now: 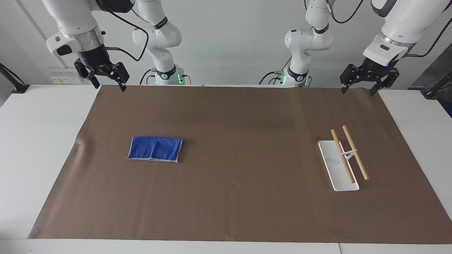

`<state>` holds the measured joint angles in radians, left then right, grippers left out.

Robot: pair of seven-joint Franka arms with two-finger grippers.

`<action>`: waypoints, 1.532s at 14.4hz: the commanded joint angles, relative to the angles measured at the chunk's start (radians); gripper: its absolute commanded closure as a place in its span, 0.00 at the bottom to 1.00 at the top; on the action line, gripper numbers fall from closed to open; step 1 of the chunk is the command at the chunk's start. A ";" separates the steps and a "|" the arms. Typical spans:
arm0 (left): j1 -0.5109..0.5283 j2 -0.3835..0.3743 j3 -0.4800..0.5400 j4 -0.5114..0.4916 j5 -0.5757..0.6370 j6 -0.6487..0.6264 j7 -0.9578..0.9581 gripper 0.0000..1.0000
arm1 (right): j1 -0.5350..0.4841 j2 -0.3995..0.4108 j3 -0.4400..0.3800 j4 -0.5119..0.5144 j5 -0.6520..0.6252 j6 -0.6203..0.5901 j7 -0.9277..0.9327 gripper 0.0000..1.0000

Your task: Right arm passes towel to left arm to hang

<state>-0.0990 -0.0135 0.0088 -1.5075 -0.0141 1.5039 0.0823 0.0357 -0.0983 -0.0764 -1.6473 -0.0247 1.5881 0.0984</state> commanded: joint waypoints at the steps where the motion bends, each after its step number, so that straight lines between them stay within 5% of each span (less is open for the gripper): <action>1: 0.005 -0.029 0.000 -0.033 -0.004 0.007 0.013 0.00 | 0.003 -0.011 0.004 -0.013 -0.017 0.000 0.021 0.00; 15: 0.018 -0.034 0.000 -0.039 -0.004 -0.001 0.011 0.00 | 0.001 -0.023 0.004 -0.040 -0.017 0.009 0.018 0.00; 22: 0.018 -0.034 0.000 -0.039 -0.004 -0.001 0.011 0.00 | 0.030 -0.031 0.004 -0.184 -0.017 0.179 0.021 0.00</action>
<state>-0.0872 -0.0167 0.0101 -1.5116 -0.0141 1.5005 0.0823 0.0578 -0.0990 -0.0759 -1.7465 -0.0247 1.7036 0.0985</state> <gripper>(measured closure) 0.000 0.000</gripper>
